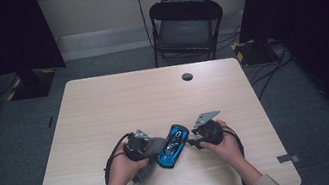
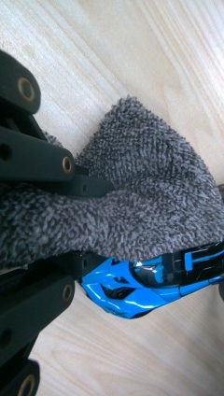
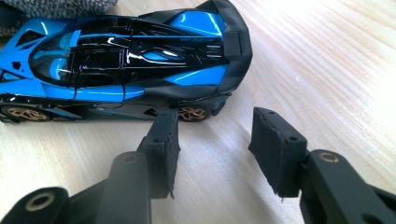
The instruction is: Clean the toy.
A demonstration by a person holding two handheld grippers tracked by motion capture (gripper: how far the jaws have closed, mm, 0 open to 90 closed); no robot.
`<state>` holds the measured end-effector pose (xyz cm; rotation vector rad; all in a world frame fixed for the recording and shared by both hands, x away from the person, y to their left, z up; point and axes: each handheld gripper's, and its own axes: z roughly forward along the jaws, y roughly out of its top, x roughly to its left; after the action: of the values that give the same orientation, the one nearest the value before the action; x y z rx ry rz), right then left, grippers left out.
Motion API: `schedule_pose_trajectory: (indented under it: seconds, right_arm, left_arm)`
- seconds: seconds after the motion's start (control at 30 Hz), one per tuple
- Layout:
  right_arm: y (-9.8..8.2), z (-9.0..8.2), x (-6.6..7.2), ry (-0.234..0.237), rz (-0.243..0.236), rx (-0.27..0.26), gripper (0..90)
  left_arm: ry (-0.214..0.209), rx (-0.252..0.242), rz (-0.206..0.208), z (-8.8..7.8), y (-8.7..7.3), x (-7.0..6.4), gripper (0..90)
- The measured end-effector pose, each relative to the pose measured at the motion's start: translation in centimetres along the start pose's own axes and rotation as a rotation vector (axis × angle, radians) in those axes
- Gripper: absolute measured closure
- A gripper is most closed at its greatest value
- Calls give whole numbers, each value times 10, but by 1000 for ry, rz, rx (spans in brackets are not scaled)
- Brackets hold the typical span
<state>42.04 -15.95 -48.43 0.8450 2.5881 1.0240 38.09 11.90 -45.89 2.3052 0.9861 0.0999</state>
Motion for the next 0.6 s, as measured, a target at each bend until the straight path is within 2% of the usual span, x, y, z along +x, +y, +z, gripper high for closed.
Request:
schedule_pose_trajectory:
  seconds: [0.1,0.13,0.17,0.2,0.27,0.3,0.37,0.43,0.47,0.53,0.57,0.6]
  right_arm:
    - [-2,-1,0,-3,15,-16,524]
    - [-3,-4,-1,4,34,-33,520]
    - [-3,-5,-1,7,43,-40,518]
    - [-2,-7,-1,7,48,-47,513]
    - [0,-11,0,20,51,-65,505]
    - [2,-13,1,17,46,-68,499]
    - [5,-15,3,19,29,-75,497]
    - [6,-16,3,20,27,-79,493]
    - [9,-17,4,14,30,-88,487]
    - [11,-18,2,5,42,-97,485]
    - [11,-18,2,5,42,-97,485]
    - [13,-17,0,-2,57,-110,485]
  left_arm:
    - [11,-5,0,-1,1,1,712]
    - [21,-30,-11,-3,3,2,710]
    - [21,-30,-11,-3,3,2,708]
    - [21,-54,-24,-6,8,5,707]
    - [47,-78,-26,-6,14,7,705]
    - [47,-78,-26,-6,14,7,705]
    - [76,-90,-19,-5,26,12,703]
    - [83,-83,-11,-4,30,14,703]
    - [88,-80,-12,-2,34,16,703]
    - [130,-71,1,5,44,21,701]
    - [130,-71,1,5,44,21,699]
    - [136,-73,-15,12,50,25,700]
